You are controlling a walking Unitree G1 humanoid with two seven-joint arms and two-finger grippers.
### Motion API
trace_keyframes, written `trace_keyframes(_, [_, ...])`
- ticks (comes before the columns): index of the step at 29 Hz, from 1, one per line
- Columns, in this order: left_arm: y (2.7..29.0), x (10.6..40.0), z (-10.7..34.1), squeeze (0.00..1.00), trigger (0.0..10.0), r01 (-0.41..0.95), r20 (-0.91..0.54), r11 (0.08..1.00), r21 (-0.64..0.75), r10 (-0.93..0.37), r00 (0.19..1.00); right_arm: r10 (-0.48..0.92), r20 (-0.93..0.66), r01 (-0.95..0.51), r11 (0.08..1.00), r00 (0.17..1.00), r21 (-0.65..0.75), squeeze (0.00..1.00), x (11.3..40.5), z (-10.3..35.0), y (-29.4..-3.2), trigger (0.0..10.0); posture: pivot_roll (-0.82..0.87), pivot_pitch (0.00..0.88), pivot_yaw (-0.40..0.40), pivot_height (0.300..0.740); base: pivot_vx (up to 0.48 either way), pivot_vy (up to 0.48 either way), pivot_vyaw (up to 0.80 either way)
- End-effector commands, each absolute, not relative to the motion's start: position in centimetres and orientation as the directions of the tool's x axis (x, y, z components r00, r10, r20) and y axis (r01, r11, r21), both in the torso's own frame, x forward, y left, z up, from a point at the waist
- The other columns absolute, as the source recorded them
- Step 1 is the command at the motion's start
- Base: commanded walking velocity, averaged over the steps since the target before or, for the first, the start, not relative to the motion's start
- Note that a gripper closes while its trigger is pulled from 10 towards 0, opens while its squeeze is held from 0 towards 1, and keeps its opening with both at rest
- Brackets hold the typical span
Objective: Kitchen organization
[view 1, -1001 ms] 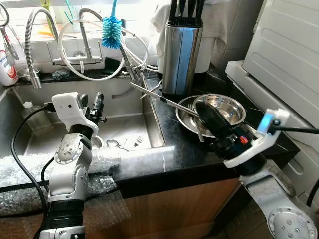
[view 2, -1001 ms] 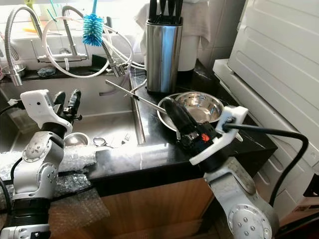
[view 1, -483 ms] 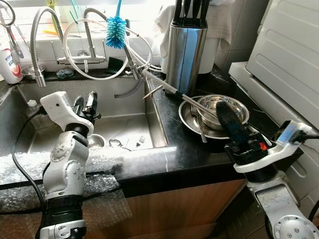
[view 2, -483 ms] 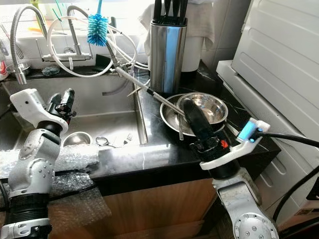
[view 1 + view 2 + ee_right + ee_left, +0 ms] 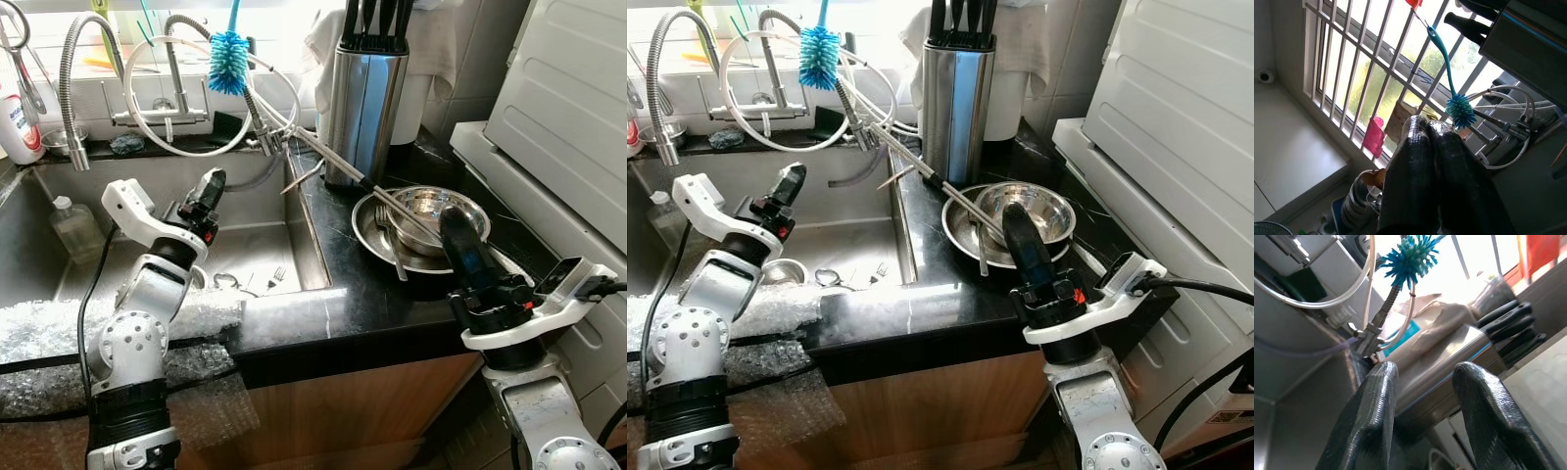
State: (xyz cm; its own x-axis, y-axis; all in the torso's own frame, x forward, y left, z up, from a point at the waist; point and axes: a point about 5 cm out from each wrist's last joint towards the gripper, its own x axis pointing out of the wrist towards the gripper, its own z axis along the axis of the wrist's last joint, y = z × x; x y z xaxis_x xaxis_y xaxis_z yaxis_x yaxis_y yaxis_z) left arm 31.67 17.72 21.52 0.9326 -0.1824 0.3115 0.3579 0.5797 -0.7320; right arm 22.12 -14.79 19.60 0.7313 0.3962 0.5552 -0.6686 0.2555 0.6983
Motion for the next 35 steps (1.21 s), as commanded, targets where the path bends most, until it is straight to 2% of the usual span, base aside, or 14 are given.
trace_keyframes(1, [17.4,31.5,22.2,0.0,10.0,0.39,0.334,0.554,-0.735,-0.205,0.92,0.377,0.556,-0.657,0.234,0.741,0.717,0.0,22.1,19.3,-14.9,10.0,-0.15,0.0,-0.031,0.74,0.0,0.0,0.0])
trace_keyframes(6, [16.8,31.2,22.5,0.0,10.0,0.421,0.35,0.513,-0.748,-0.234,0.907,0.392,0.547,-0.647,0.189,0.739,0.739,0.0,22.1,19.1,-14.4,10.0,-0.15,0.0,-0.034,0.74,0.0,0.0,0.0])
trace_keyframes(17, [16.1,31.0,22.5,0.0,10.0,0.444,0.357,0.491,-0.749,-0.264,0.896,0.453,0.511,-0.622,0.132,0.73,0.772,0.0,21.9,18.6,-13.7,10.0,-0.15,0.0,-0.039,0.74,0.0,0.0,0.0])
trace_keyframes(25, [15.8,30.9,22.7,0.0,10.0,0.458,0.366,0.49,-0.742,-0.278,0.888,0.489,0.479,-0.609,0.145,0.729,0.78,0.0,21.9,18.2,-13.2,10.0,-0.15,0.0,-0.04,0.74,0.0,0.0,0.0])
trace_keyframes(35, [15.6,30.4,23.2,0.0,10.0,0.507,0.417,0.449,-0.736,-0.289,0.862,0.403,0.425,-0.543,0.244,0.811,0.804,0.0,23.2,17.6,-14.1,10.0,-0.15,0.0,-0.041,0.74,0.0,0.0,0.0])
